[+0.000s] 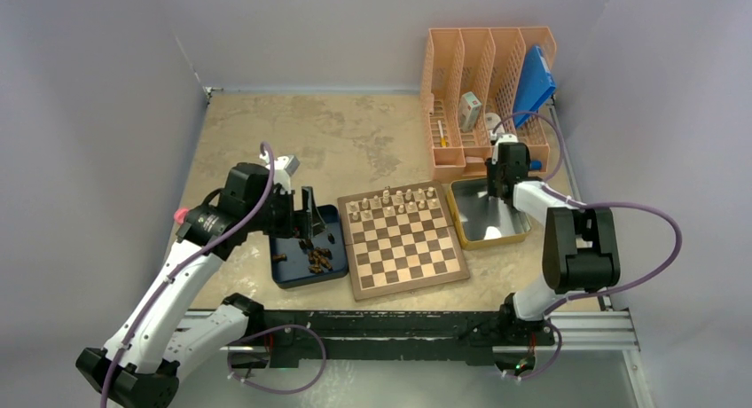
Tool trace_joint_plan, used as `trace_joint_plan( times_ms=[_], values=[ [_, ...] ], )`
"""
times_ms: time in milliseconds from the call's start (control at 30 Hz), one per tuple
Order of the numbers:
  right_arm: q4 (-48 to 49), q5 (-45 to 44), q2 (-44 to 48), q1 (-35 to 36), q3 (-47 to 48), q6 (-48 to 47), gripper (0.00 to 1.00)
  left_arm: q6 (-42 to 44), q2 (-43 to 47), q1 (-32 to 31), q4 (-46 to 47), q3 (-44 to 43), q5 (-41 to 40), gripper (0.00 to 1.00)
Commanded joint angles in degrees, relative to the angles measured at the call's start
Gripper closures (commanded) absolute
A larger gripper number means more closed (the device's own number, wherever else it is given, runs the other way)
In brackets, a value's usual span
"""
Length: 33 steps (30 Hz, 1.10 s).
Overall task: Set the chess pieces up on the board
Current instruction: Pick up the chess piece from the storage box.
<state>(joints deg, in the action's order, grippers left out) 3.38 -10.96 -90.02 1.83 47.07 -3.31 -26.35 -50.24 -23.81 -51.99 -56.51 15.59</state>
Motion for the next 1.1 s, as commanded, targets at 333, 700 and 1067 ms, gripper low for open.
trace_joint_plan(
  times_ms=[333,700,1067],
  values=[
    [0.9,-0.4,-2.0,-0.1,3.8,-1.1,0.72,0.8,-1.0,-0.2,1.1,-1.9,-0.6,0.19],
    [0.8,-0.6,-2.0,0.0,3.3,-1.2,0.74,0.9,-0.9,-0.2,1.0,-2.0,-0.7,0.18],
    [0.1,0.1,-2.8,0.0,3.8,-0.9,0.78,0.8,-1.1,-0.2,0.9,-2.0,-0.9,0.18]
  ],
)
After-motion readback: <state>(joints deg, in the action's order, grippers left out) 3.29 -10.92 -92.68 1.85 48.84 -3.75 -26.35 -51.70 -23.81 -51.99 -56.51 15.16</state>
